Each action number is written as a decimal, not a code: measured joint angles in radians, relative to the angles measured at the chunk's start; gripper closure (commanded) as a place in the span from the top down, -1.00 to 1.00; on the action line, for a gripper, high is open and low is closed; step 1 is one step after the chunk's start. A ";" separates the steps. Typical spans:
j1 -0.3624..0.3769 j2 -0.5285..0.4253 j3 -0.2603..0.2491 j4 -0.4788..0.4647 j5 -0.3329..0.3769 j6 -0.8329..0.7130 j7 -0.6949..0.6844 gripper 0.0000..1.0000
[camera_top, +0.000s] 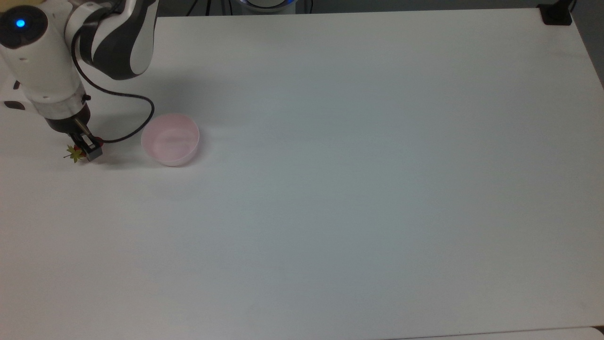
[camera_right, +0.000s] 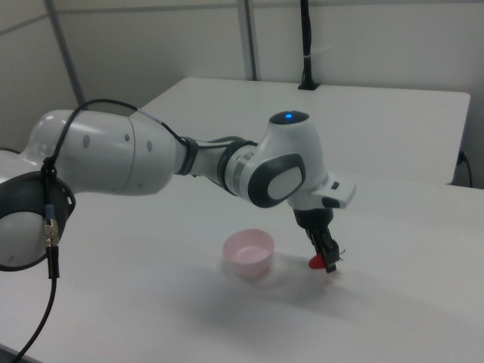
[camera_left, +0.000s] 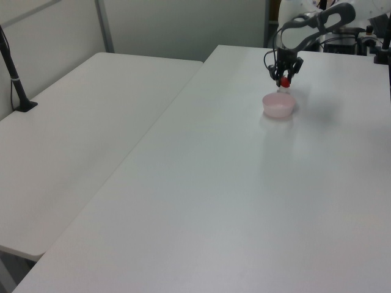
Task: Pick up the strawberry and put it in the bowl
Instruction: 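Close the gripper on the strawberry and lift it, then carry the strawberry over the pink bowl and lower it inside, then open the gripper to release the strawberry and raise away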
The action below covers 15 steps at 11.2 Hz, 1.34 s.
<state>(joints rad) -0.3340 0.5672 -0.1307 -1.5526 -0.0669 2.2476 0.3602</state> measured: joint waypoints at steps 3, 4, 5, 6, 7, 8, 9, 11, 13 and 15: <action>0.015 -0.079 0.036 0.006 0.000 -0.135 -0.182 -0.29; 0.030 -0.109 0.054 0.001 0.000 -0.184 -0.222 -0.29; 0.053 -0.135 0.065 -0.016 0.000 -0.208 -0.240 -0.28; 0.077 -0.151 0.073 -0.039 0.000 -0.211 -0.242 -0.11; 0.093 -0.160 0.082 -0.061 0.000 -0.211 -0.242 0.00; 0.106 -0.162 0.090 -0.082 0.000 -0.211 -0.242 0.38; 0.117 -0.162 0.093 -0.102 0.000 -0.211 -0.242 0.95; 0.126 -0.164 0.094 -0.121 0.000 -0.222 -0.242 1.00; 0.130 -0.215 0.096 -0.119 0.000 -0.267 -0.242 1.00; 0.168 -0.289 0.106 -0.097 0.001 -0.348 -0.245 1.00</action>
<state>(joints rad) -0.1664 0.2780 -0.0245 -1.6497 -0.0662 1.8998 0.1149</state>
